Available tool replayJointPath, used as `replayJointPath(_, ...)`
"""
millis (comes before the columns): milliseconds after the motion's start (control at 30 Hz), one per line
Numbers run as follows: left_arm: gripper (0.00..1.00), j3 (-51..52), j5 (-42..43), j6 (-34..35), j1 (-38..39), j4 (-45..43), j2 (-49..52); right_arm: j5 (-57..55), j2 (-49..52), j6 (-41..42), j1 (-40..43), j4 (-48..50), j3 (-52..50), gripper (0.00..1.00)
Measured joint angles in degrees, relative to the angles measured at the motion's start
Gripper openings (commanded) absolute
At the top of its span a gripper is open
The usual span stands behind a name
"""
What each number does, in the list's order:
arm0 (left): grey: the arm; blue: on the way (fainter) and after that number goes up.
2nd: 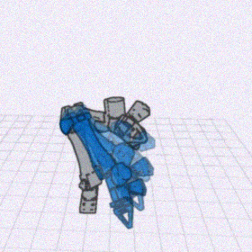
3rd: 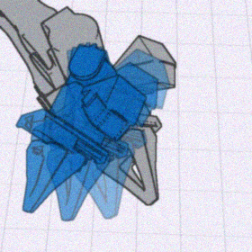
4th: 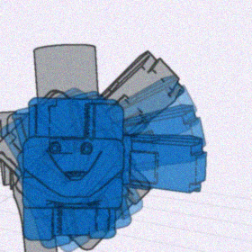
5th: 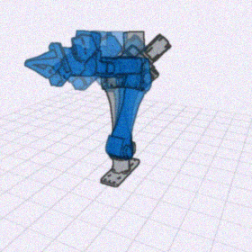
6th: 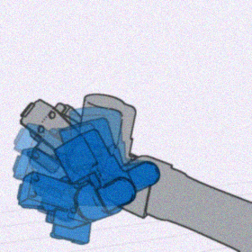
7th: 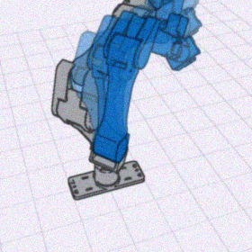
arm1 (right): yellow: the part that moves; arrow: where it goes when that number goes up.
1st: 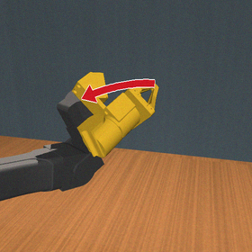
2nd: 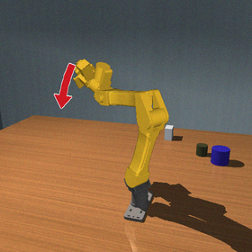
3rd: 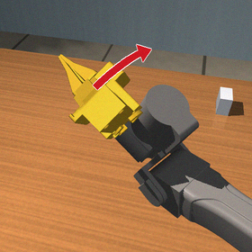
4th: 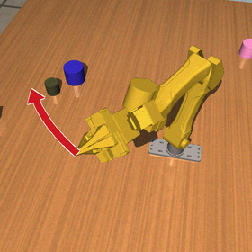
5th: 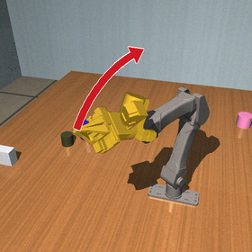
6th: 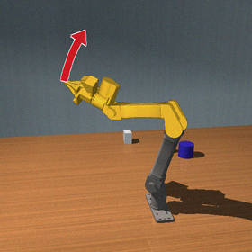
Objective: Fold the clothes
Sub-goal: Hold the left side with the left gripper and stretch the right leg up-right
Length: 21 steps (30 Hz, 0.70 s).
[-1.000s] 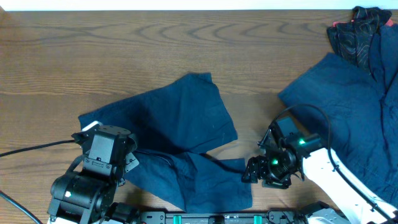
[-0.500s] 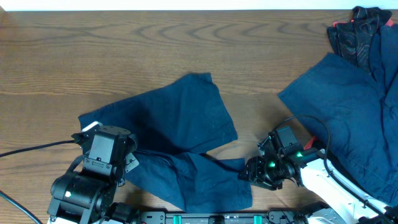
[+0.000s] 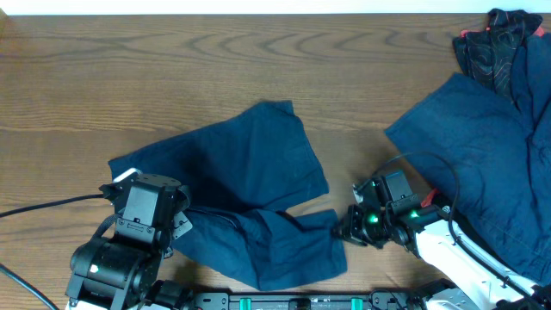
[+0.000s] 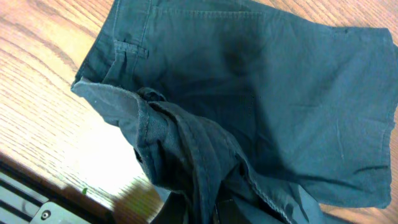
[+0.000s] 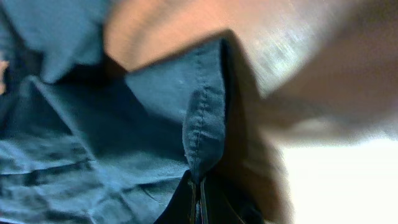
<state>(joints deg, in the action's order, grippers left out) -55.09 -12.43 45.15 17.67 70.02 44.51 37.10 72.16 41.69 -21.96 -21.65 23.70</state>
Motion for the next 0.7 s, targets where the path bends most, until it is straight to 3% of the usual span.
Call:
replayJointPath(200, 0.06, 0.0, -0.02, 0.0, 0.0, 0.0, 0.0, -0.76, 0.13, -2.34, 0.02, 2.78, 6.51, 0.01)
replayJointPath(433, 0.06, 0.11, -3.04, 0.57, 0.0, 0.57, 0.0, -13.57, 0.26, -9.11, 0.02, -10.38, 28.68, 0.01)
replayJointPath(700, 0.06, 0.11, -8.72, 8.11, -1.57, -0.13, 0.02, -25.38, 0.26, -15.34, 1.6, -11.87, 40.63, 0.01)
